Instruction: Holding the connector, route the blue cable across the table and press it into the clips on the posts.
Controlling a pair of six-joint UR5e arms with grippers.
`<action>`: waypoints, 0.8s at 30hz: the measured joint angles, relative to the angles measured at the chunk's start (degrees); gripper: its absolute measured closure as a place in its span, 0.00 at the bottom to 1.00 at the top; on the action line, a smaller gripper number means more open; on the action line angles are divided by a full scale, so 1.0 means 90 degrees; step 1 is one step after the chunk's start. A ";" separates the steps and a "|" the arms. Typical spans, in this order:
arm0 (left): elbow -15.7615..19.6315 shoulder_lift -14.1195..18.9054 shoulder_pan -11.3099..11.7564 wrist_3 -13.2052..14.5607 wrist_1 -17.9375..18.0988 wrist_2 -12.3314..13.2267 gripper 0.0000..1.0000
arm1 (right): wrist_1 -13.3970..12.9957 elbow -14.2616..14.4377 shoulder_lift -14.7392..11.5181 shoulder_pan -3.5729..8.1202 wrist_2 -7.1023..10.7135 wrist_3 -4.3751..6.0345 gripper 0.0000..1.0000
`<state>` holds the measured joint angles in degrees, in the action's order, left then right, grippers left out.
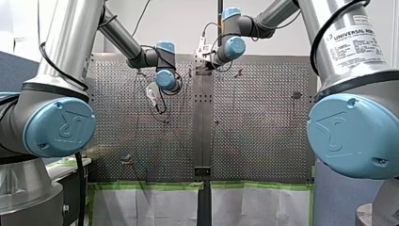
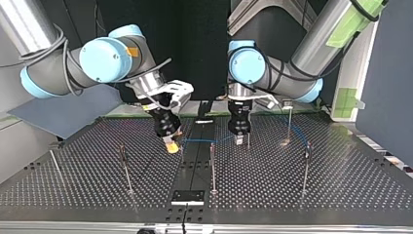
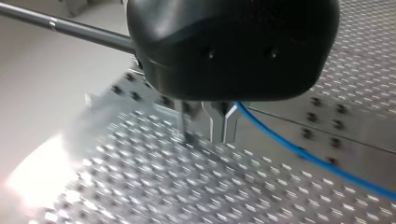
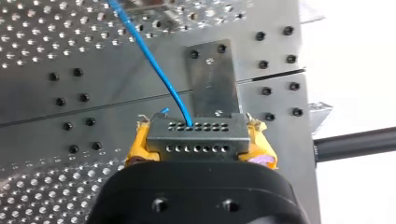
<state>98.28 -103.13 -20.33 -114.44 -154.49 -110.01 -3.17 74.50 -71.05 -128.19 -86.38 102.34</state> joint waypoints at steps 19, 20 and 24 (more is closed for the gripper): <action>-0.0318 0.0251 0.0164 -0.0008 -0.0140 0.0793 1.00 | -0.0011 0.0000 0.0182 0.0128 0.0122 0.0071 1.00; -0.0322 0.0228 0.0168 -0.0005 -0.0137 0.0808 1.00 | -0.0014 -0.0003 0.0184 0.0149 0.0152 0.0077 1.00; -0.0337 0.0165 0.0204 0.0008 -0.0072 0.0884 1.00 | -0.0026 -0.0034 0.0189 0.0222 0.0288 0.0094 1.00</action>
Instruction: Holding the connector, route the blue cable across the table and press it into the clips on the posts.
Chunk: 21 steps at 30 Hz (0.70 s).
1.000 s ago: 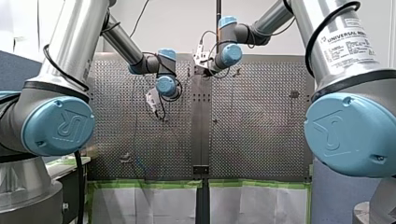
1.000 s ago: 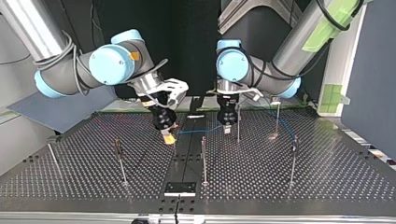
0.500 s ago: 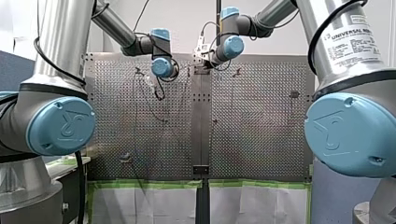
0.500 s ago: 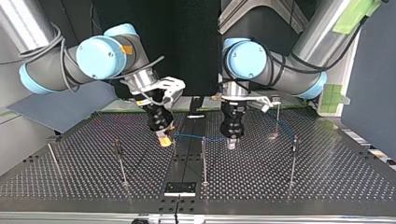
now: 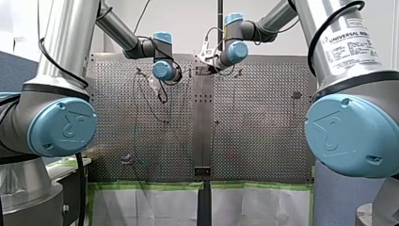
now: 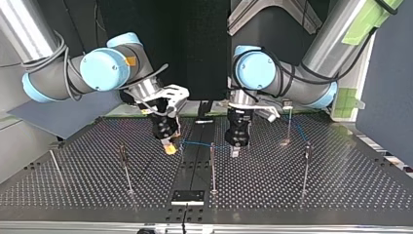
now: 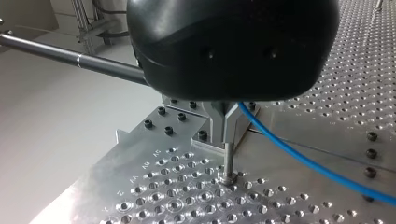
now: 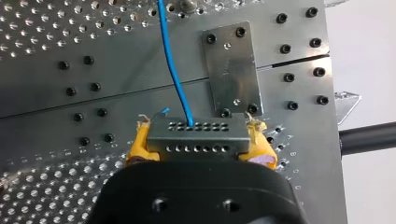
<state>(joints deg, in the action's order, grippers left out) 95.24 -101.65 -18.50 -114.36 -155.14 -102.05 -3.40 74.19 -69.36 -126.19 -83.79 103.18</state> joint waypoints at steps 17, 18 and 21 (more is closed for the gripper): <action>-0.0542 -0.0536 0.0237 0.0158 0.0041 0.0421 1.00 | -0.0013 -0.0124 0.0022 0.0334 0.0201 0.0113 1.00; -0.0591 -0.0591 0.0262 0.0161 0.0030 0.0437 1.00 | -0.0013 -0.0131 0.0024 0.0356 0.0206 0.0119 1.00; -0.0760 -0.0713 0.0339 0.0167 0.0004 0.0478 1.00 | -0.0014 -0.0142 0.0047 0.0431 0.0222 0.0129 1.00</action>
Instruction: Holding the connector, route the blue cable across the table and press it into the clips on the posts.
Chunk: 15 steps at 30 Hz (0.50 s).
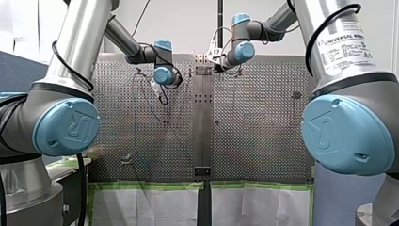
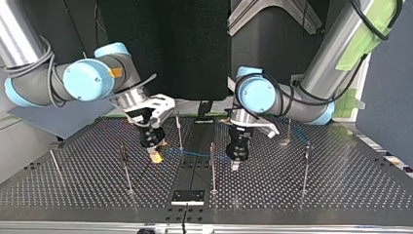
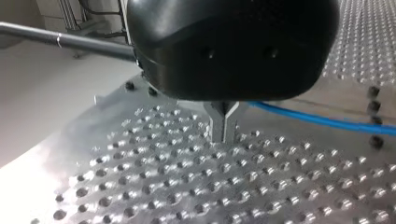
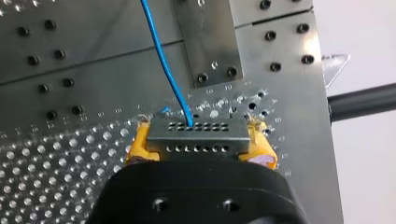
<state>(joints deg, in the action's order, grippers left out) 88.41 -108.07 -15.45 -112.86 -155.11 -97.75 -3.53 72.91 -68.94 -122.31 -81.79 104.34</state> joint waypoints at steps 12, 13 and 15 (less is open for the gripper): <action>-0.0262 -0.0051 0.0183 0.0092 -0.0143 0.0064 1.00 | -0.0039 -0.0055 0.0194 0.0249 0.0138 -0.0005 1.00; -0.0262 -0.0051 0.0188 0.0094 -0.0154 0.0064 1.00 | -0.0043 -0.0062 0.0200 0.0262 0.0154 -0.0004 1.00; -0.0263 -0.0050 0.0195 0.0098 -0.0183 0.0065 1.00 | -0.0052 -0.0075 0.0212 0.0292 0.0189 0.0000 1.00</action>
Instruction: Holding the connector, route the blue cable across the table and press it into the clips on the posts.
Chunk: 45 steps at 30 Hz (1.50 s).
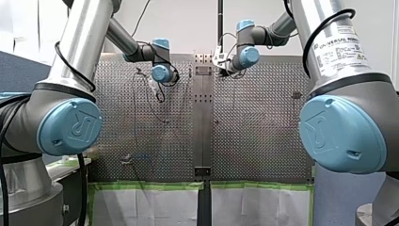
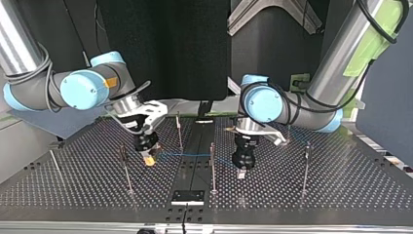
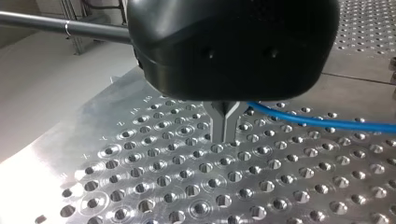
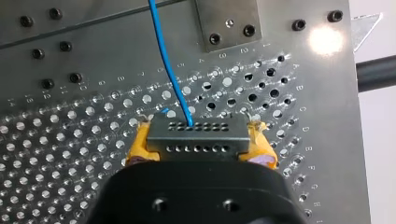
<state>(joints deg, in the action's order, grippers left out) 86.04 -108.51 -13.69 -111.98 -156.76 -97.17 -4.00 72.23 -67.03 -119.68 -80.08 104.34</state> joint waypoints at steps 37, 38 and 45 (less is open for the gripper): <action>0.0325 0.0855 -0.0418 0.0601 -0.2116 0.0072 0.00 | -0.0038 -0.0026 0.0002 0.0107 0.0176 -0.0049 1.00; 0.0353 0.0880 -0.0431 0.0605 -0.2193 0.0087 0.00 | -0.0038 -0.0025 -0.0001 0.0109 0.0177 -0.0049 1.00; 0.0527 0.1136 -0.0531 0.0663 -0.2347 0.0106 0.00 | -0.0029 -0.0024 -0.0019 0.0117 0.0176 -0.0045 1.00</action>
<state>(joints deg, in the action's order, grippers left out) 90.79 -98.29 -18.47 -106.02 -177.88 -96.21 -4.25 72.02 -67.20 -118.63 -78.49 103.93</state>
